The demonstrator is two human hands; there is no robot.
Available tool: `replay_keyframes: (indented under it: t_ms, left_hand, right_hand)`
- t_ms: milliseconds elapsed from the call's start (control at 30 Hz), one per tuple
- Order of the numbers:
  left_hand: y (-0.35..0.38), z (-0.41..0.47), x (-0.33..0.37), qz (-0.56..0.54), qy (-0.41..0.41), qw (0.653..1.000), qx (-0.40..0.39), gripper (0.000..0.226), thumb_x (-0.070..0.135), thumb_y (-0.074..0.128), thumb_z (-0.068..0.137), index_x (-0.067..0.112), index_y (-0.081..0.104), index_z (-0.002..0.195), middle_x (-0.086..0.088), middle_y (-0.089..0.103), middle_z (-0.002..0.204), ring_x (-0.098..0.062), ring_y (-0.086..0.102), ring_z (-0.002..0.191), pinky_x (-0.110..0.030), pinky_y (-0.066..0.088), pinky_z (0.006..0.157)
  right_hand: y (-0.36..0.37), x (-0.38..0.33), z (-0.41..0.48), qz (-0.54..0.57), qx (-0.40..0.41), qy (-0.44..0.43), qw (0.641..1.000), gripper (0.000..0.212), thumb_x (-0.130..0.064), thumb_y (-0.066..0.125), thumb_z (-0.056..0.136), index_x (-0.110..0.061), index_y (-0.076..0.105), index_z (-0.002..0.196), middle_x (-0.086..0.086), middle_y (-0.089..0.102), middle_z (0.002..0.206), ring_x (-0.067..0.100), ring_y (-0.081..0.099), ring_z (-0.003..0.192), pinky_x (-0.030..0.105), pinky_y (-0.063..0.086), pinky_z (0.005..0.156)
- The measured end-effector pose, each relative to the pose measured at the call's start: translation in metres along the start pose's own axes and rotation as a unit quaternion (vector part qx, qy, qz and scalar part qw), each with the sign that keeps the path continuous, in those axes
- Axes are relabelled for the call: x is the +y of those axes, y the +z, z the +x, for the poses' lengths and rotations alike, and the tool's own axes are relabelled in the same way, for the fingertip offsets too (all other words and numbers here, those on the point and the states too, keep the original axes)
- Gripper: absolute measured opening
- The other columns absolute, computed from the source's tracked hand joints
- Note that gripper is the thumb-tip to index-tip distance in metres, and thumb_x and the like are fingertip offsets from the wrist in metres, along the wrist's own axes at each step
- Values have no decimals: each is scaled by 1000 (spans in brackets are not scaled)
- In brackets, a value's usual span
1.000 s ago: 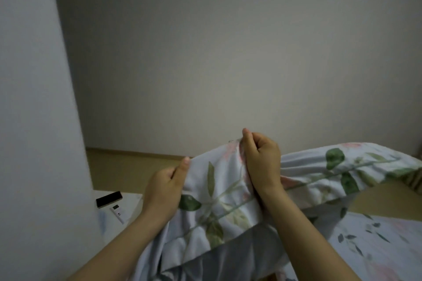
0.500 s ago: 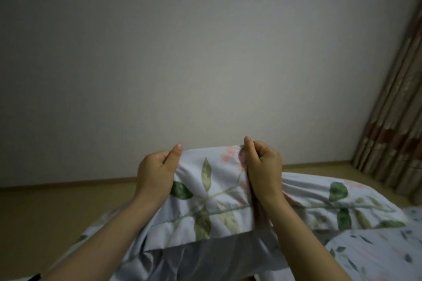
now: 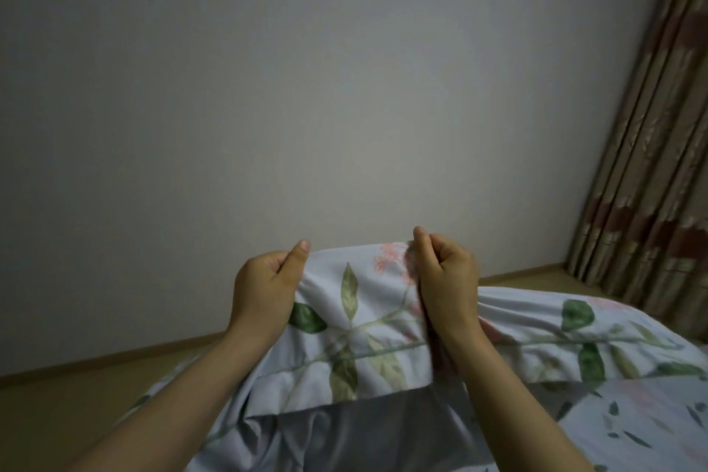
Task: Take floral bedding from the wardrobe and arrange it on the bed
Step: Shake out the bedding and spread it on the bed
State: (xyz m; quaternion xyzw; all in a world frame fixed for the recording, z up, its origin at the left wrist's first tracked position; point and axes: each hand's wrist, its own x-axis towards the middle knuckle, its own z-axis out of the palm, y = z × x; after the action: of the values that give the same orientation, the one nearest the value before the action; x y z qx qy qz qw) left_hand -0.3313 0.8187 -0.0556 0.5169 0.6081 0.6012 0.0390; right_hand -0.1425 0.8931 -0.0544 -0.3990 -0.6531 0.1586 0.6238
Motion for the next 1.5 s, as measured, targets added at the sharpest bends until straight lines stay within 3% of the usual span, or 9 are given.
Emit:
replay_keyframes:
  t_ms: [233, 433, 600, 800, 1000, 1067, 1167, 1367, 1500]
  left_hand:
    - [69, 89, -32, -7, 15, 1000, -1, 52, 34, 54, 90, 19, 25, 50, -4, 26, 51, -11, 24, 47, -30, 22, 50]
    - [121, 170, -72, -36, 32, 999, -24, 52, 33, 54, 90, 17, 27, 49, -6, 27, 52, -13, 27, 49, -30, 23, 49]
    - [167, 243, -110, -72, 45, 994, -66, 50, 35, 53, 90, 14, 33, 49, -8, 31, 51, -15, 31, 50, -30, 26, 51]
    - [232, 325, -136, -127, 54, 981, -135, 50, 34, 54, 90, 13, 32, 50, -9, 30, 52, -17, 30, 50, -30, 25, 51]
    - [314, 370, -148, -164, 60, 967, -188, 52, 33, 54, 90, 17, 26, 49, -6, 25, 50, -16, 26, 49, -31, 21, 50]
    - [346, 384, -150, -173, 65, 962, -199, 53, 33, 54, 90, 18, 25, 49, -5, 24, 50, -16, 25, 49, -31, 21, 49]
    - [396, 401, -150, -190, 73, 955, -215, 53, 33, 54, 90, 18, 25, 49, -6, 25, 51, -16, 25, 50, -31, 20, 49]
    - [498, 434, -131, -199, 103, 943, -248, 54, 34, 55, 90, 18, 26, 48, -4, 25, 49, -10, 23, 44, -26, 19, 44]
    - [568, 457, -112, -223, 108, 934, -256, 53, 32, 55, 90, 18, 26, 48, -5, 24, 50, -10, 22, 44, -27, 18, 44]
  right_hand:
    - [38, 57, 79, -11, 6, 5, 1000, 47, -23, 51, 95, -16, 34, 51, -2, 28, 48, 8, 25, 46, 26, 23, 47]
    - [84, 107, 142, -29, 22, 13, 999, 50, -26, 51, 95, 2, 40, 55, 5, 35, 50, 11, 30, 49, 40, 32, 51]
    - [121, 143, 191, -71, 61, 6, 996, 49, -27, 51, 95, 4, 47, 56, 20, 46, 51, 13, 36, 49, 38, 34, 51]
    - [149, 177, 248, -129, 127, 23, 983, 49, -23, 52, 94, 3, 44, 55, 5, 37, 49, 7, 29, 47, 31, 27, 48]
    - [147, 234, 290, -189, 167, 38, 967, 48, -29, 51, 93, 2, 50, 56, 23, 51, 53, 12, 36, 48, 41, 36, 51]
    - [143, 256, 309, -193, 179, 45, 964, 47, -27, 52, 94, 0, 52, 55, 18, 51, 50, 10, 37, 47, 40, 36, 49]
    - [132, 287, 335, -187, 196, 48, 961, 46, -22, 53, 94, -13, 50, 49, -6, 44, 41, 5, 37, 42, 25, 32, 46]
    - [95, 349, 391, -192, 228, 51, 953, 44, -20, 52, 95, -20, 54, 51, -9, 48, 45, 4, 44, 44, 15, 33, 47]
    - [68, 392, 436, -199, 246, 48, 947, 43, -22, 51, 95, -9, 58, 55, -7, 48, 46, 6, 43, 45, 24, 36, 49]
